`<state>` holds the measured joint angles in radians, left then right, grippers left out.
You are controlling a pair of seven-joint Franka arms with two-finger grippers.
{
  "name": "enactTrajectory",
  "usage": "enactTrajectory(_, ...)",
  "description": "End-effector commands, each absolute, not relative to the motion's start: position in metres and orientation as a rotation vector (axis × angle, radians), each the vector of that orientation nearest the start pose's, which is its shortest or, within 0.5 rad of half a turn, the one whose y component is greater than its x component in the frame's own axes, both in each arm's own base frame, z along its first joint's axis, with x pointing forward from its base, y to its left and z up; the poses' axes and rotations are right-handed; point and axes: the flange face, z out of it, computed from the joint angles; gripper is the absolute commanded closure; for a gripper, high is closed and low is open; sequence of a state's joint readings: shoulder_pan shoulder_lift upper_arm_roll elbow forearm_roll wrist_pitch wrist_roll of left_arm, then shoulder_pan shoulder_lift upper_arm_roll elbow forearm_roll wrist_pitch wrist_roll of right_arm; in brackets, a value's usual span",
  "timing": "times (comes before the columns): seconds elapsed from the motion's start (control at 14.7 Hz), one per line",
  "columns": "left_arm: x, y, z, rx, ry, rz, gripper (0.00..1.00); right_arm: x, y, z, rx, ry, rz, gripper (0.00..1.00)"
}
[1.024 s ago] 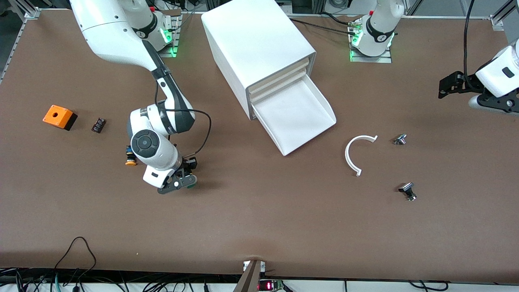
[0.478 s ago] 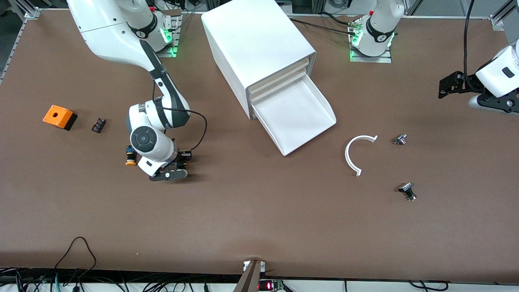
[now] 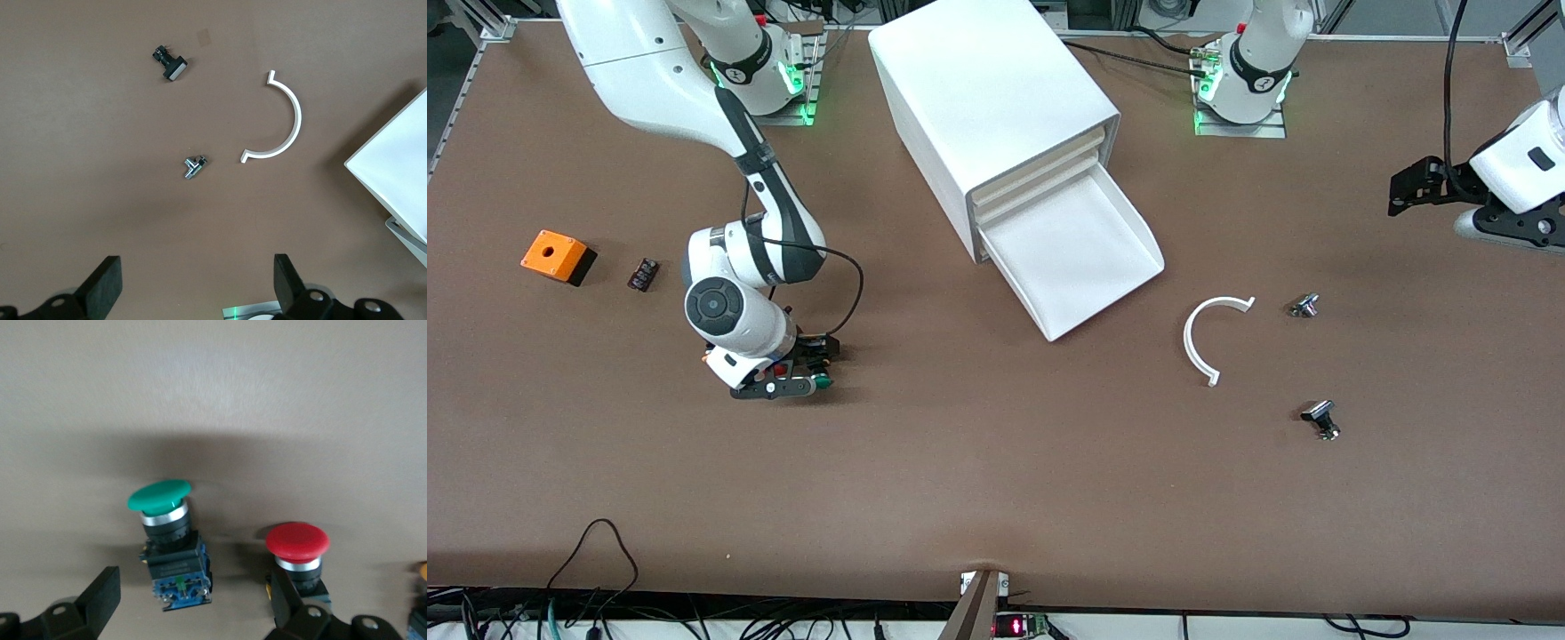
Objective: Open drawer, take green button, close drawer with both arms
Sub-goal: 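Release the green button and retract the right gripper toward its base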
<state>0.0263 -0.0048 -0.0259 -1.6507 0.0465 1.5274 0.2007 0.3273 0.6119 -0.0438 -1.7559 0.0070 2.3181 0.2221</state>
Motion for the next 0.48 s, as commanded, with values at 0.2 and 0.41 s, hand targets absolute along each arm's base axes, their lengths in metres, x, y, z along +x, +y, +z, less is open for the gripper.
enactTrajectory(0.2,0.546,0.008,0.588,-3.085,0.314,0.202,0.00,0.647,0.195,0.288,-3.153,-0.025,0.071,0.00)
enactTrajectory(0.41,0.551,0.011,0.586,-3.083,0.307,0.202,0.00,0.649,0.195,0.325,-3.155,0.032,0.091,0.00)
